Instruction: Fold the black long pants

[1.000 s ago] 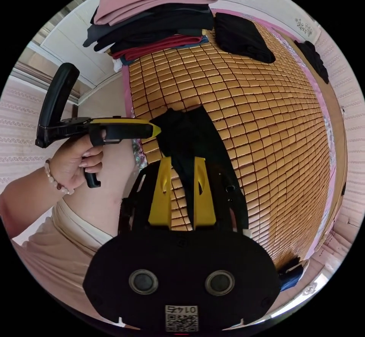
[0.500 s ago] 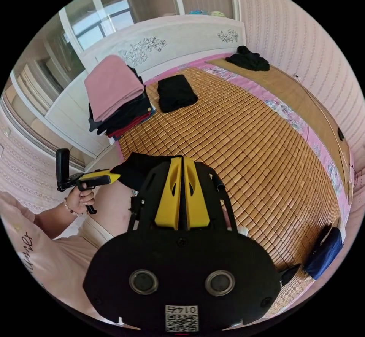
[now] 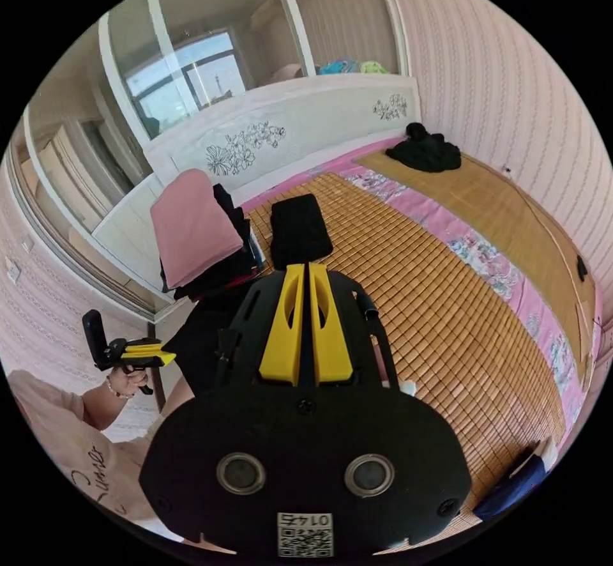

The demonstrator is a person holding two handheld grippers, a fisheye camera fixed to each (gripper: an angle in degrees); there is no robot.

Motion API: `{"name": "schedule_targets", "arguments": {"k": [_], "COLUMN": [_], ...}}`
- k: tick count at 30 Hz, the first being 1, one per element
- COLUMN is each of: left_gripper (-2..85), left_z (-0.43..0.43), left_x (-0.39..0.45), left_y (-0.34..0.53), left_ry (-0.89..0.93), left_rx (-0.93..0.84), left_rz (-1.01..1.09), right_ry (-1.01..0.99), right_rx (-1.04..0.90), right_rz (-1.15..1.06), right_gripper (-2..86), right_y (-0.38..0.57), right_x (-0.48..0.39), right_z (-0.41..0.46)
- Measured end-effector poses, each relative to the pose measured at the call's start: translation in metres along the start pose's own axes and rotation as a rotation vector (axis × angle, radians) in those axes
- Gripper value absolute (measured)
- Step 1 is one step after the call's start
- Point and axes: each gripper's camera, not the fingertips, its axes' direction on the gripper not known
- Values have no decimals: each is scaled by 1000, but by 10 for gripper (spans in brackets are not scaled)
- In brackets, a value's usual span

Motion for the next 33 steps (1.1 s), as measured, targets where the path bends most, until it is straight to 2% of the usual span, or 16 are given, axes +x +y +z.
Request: {"name": "schedule_targets", "arguments": {"k": [2,5,7,12,16,18,20,23,27,30,32,33], "left_gripper": [25,40,39,34,33,34,37,44,51,48,36,33], "left_z": [30,51,49,76,136,167,208,257,309,345,364,367], "left_x": [-48,-89,-88,-44,5,31,71,125,178,212,232,235], "left_y": [4,13,15,4,-11,-14,-14,-5,11,20,21,20], "left_ry": [-151,-315,-291,-247,-153,-102,-36,10,20,-16,-90,-98], "left_rx": [-91,-214,-174,-172,-262,-315,-395,-512,-641,-736,-752,-756], "left_rz": [-132,-264,-277,-175,-83,-42,24,131,219,318,400,409], "right_ry": [-48,-144,-160,87,304,362,408,449,456,389,406,394], "right_rx": [-159,-140,-139,-225,-305,-295,-227,-131,-106,-112,-83,-86], "right_rz": [105,187,198,395,707,850,1039,1211,1275,1313,1296,1295], "right_gripper": [12,32,46,47,51,57,77,97,108,100,19,11], "right_y": [10,58,97,243,380,431,490,543,570,585,593,596], "right_x": [7,18,32,90,124,130,134,136,145,153,150,150], "right_z": [75,88,72,1,-64,-88,-118,-146,-149,-137,-140,-140]}}
